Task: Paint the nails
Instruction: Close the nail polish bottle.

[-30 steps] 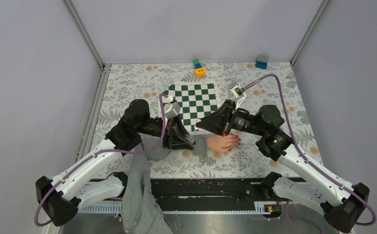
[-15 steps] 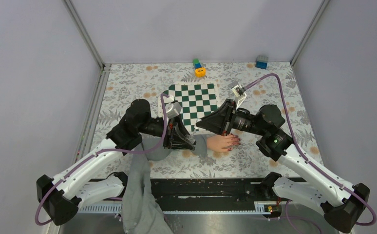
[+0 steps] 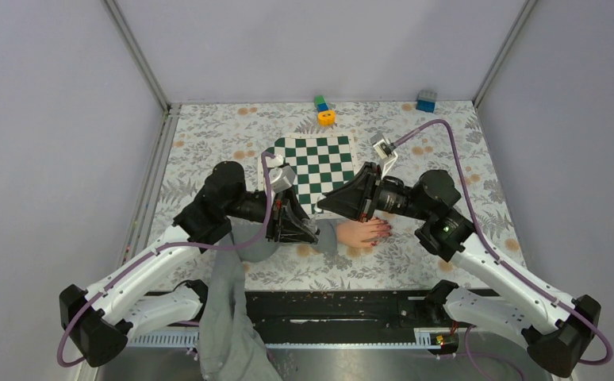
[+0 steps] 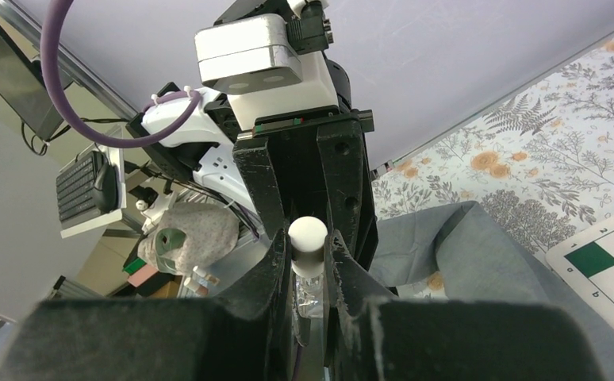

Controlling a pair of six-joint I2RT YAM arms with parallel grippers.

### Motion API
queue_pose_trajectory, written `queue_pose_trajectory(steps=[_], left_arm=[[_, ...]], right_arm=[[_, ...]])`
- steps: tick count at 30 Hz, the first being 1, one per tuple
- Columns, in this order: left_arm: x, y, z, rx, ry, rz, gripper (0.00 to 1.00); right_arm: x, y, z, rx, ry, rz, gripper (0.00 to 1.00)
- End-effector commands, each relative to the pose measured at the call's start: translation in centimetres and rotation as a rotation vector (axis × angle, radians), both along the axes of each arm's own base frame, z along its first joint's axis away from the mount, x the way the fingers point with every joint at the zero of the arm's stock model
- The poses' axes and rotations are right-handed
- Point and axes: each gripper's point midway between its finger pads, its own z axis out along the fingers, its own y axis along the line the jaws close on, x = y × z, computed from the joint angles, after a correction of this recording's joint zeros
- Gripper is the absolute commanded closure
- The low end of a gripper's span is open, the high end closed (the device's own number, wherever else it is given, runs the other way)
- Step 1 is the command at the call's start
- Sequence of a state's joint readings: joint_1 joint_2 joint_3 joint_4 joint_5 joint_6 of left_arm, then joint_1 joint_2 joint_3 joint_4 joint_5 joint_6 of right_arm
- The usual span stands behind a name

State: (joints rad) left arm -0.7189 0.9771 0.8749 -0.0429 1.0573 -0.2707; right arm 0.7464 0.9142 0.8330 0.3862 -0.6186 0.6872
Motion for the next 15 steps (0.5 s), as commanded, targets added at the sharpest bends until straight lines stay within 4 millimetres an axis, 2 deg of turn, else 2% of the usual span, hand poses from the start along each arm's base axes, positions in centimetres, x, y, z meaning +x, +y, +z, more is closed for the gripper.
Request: queue_pose_trajectory(steps=[1,15], left_arm=[[0.05,-0.17,1.19,-0.05,-0.059,-0.001,1.0],[0.41,-0.04,1.43,-0.059,-0.081,0.038,1.0]], right_arm=[[-0.99,0.17,2.32,0.051,-0.053,0.038,1.0],[-1.58,0.44,1.94,0.041,-0.044,0.061,1.0]])
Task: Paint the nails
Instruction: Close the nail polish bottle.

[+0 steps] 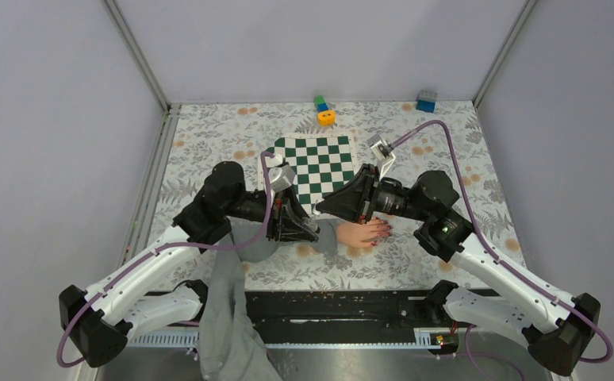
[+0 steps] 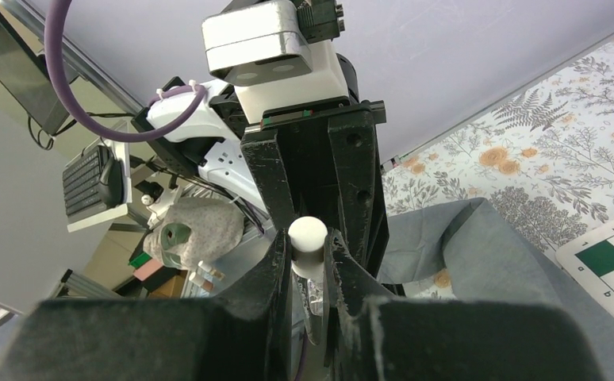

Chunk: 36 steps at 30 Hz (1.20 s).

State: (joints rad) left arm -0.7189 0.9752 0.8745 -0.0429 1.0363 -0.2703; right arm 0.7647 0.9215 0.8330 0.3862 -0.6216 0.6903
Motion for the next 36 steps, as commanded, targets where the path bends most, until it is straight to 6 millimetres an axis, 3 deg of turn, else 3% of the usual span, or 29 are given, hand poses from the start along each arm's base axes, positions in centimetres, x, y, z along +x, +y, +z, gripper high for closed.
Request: queue_pose_trajectory(steps=[1,36], left_arm=[[0.0,0.1,1.5,-0.06,-0.081,0.018,1.0],[0.8,0.2,1.5,-0.064,-0.115,0.075,1.0]], right_arm=[[-1.1,0.1,2.1,0.044,-0.05,0.037,1.0],[-0.7,1.3,0.0,0.0,-0.03,0.042,1.0]])
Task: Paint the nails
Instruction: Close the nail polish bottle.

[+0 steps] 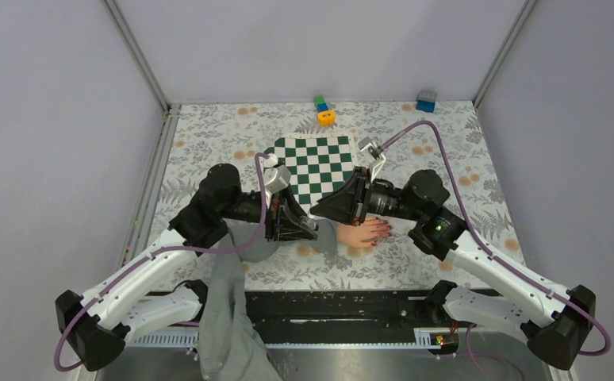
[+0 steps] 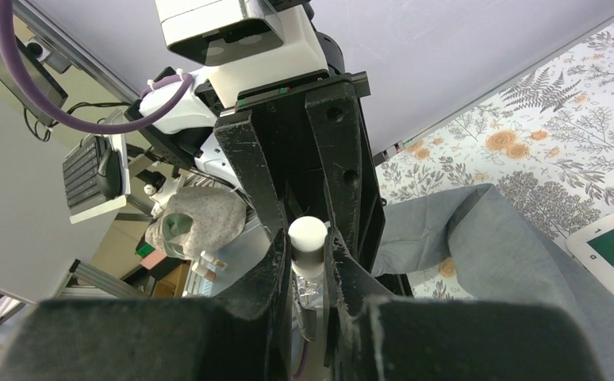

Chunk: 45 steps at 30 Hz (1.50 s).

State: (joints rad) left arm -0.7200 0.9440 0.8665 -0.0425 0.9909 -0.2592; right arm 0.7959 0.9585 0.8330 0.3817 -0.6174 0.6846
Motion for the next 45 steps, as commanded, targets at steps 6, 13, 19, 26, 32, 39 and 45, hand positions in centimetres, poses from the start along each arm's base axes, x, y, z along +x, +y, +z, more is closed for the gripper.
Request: queue_pose_trajectory(steps=[6,13,19,26,32,39,45], left_arm=[[0.9,0.1,1.2,-0.051,-0.099,0.064,1.0],[1.1,0.2,1.3,-0.056,-0.101,0.078,1.0],[1.3,0.3,1.4,-0.062,-0.097,0.086,1.0],[1.7,0.4,1.6,-0.071,-0.094,0.111,1.0],[1.9,0.6,1.9,-0.09,-0.095,0.124,1.0],[2.6,0.8,2.0,-0.091,-0.095,0.166,1.0],[4.2,1.2,1.7,-0.071,-0.097,0.269,1.0]], right_arm=[[-0.4,0.3,0.7,0.015,-0.051,0.01,1.0],[-0.3,0.5,0.3,0.003,-0.057,0.01,1.0],[-0.5,0.5,0.2,-0.005,-0.067,0.007,1.0],[-0.5,0.7,-0.3,-0.033,-0.089,-0.018,1.0],[-0.4,0.9,-1.1,-0.064,-0.122,-0.063,1.0],[-0.4,1.3,-1.2,-0.073,-0.123,-0.089,1.0],[1.3,1.6,-2.2,-0.112,-0.028,-0.188,1.0]])
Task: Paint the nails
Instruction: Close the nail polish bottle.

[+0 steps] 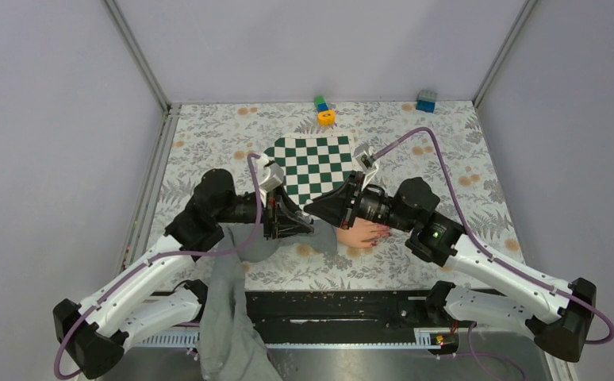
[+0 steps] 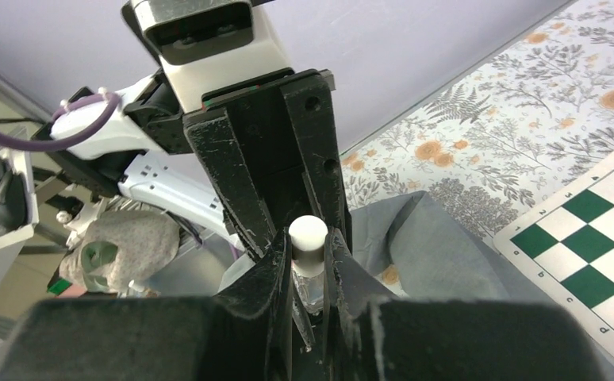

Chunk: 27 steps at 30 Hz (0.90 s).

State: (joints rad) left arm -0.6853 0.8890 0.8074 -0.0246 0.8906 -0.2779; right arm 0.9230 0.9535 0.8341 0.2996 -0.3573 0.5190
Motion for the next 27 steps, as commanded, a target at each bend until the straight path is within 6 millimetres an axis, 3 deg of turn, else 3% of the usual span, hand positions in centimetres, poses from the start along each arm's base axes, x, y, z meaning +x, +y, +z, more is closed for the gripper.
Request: queue_pose_trajectory(steps=[1,6,18,20,23,27], left_arm=[[2.8,0.5,2.4,-0.057,-0.105,0.164,1.0],[6.1,1.5,1.1,0.019,-0.085,0.343,1.0],[9.0,2.9,-1.6,0.16,-0.073,0.501,1.0],[9.1,2.9,-1.6,0.164,-0.073,0.501,1.0],[8.9,2.5,-1.9,0.169,-0.061,0.472,1.0],[7.7,1.5,-1.9,0.159,-0.042,0.38,1.0]], right_arm=[[0.9,0.4,-0.8,-0.031,0.09,-0.073,1.0],[2.3,0.5,-2.1,-0.052,0.208,-0.168,1.0],[4.3,1.2,-5.1,-0.132,0.379,-0.303,1.0],[4.4,1.4,-5.3,-0.132,0.393,-0.304,0.95],[4.3,1.6,-5.0,-0.121,0.392,-0.29,0.78],[3.3,1.9,-3.4,-0.094,0.335,-0.217,0.34]])
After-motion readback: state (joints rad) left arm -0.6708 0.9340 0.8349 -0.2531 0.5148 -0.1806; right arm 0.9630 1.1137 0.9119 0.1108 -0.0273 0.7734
